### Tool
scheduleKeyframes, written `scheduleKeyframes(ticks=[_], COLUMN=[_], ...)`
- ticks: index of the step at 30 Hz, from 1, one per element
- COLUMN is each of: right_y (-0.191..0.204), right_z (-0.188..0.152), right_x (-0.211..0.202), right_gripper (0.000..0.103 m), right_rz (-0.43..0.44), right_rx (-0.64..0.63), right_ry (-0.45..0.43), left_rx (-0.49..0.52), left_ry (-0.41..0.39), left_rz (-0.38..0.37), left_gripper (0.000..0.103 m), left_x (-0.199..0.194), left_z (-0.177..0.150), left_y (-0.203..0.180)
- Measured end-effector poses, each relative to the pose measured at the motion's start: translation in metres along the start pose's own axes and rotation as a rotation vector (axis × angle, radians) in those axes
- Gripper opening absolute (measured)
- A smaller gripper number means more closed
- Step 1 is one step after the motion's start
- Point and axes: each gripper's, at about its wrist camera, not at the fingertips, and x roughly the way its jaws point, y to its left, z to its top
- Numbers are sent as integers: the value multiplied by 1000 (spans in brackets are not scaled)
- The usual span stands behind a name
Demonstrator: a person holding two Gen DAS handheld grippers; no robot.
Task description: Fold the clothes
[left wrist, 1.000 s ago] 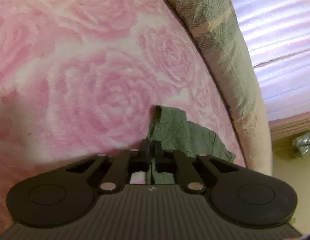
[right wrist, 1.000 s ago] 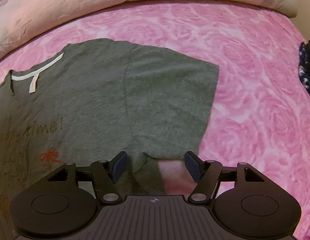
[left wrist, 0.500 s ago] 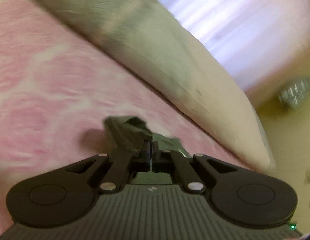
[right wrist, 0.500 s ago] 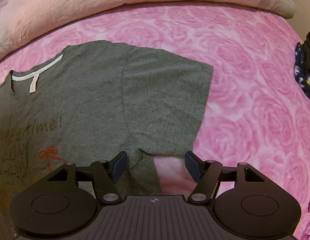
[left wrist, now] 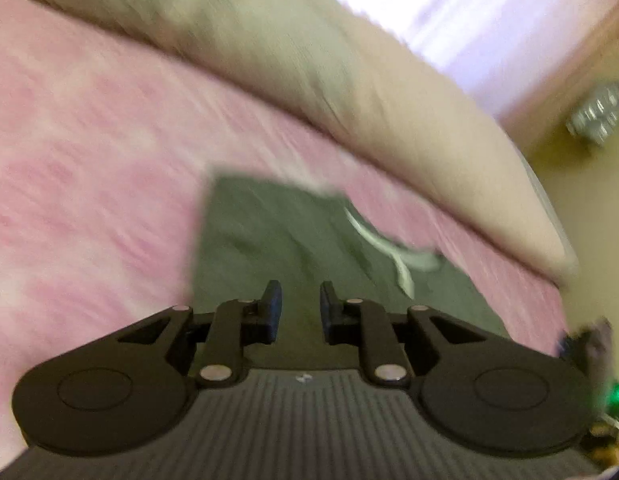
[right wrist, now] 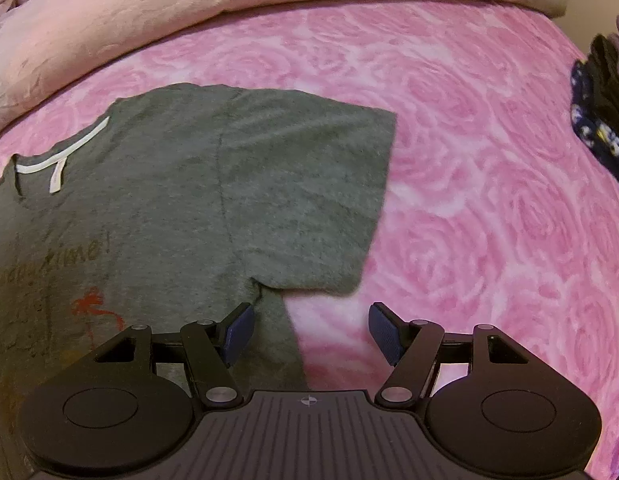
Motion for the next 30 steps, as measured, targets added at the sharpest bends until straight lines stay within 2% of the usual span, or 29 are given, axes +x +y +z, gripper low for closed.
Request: scheduleKeyframes(ticks=[2,5,6,8,10,11,13,16,18,21,22,23,25,27,30], right_y=[1,4,5,5,4,2,-2,-9,-13,-24,-29,-36,-55,-75,-97], right_z=[-1,-3,-4,-6,-9,-10,-11,-10,-11,-15,-17,-19,-22,-21,-4], right_x=[0,0,1,1,2,2,0,-5,-6,-4,-4,-3,-5,-4,7], right_gripper=[67,67,67,67,67,67,67,67,67,67,67,67,67,67,67], right_rz=[3,8,7,-5,-20,-29,-40,-35,-21,33,55,79,131,182,217], right_rx=[1,-18,-25,-38,-48,-47,-38,-10,19,115,158,205,318,403,420], right_ry=[-1,-4,-4,-2,0,2,-5,-30,-48,-84,-97,-115,-174,-224,-278], left_rx=[-17,9,53,255,410,449,499,547,535,452,403,362,301,261,270], left_ry=[7,110,144,182,178,168,141,31,43,187,182,144,55,2,-5], left_rz=[62,56,54,119,176,199,239,251,231,251,268,264,240,206,138], left_gripper=[12,9,10,11,11,11,11,11,11,11,9,9,10,10,10], left_x=[2,21,25,27,26,23,14,0,7,35,36,31,19,15,35], left_z=[-1,-23,-32,-56,-70,-70,-64,-51,-49,-55,-55,-52,-43,-30,-8], left_y=[20,26,21,1,-17,-22,-29,-40,-41,-31,-29,-30,-35,-41,-50])
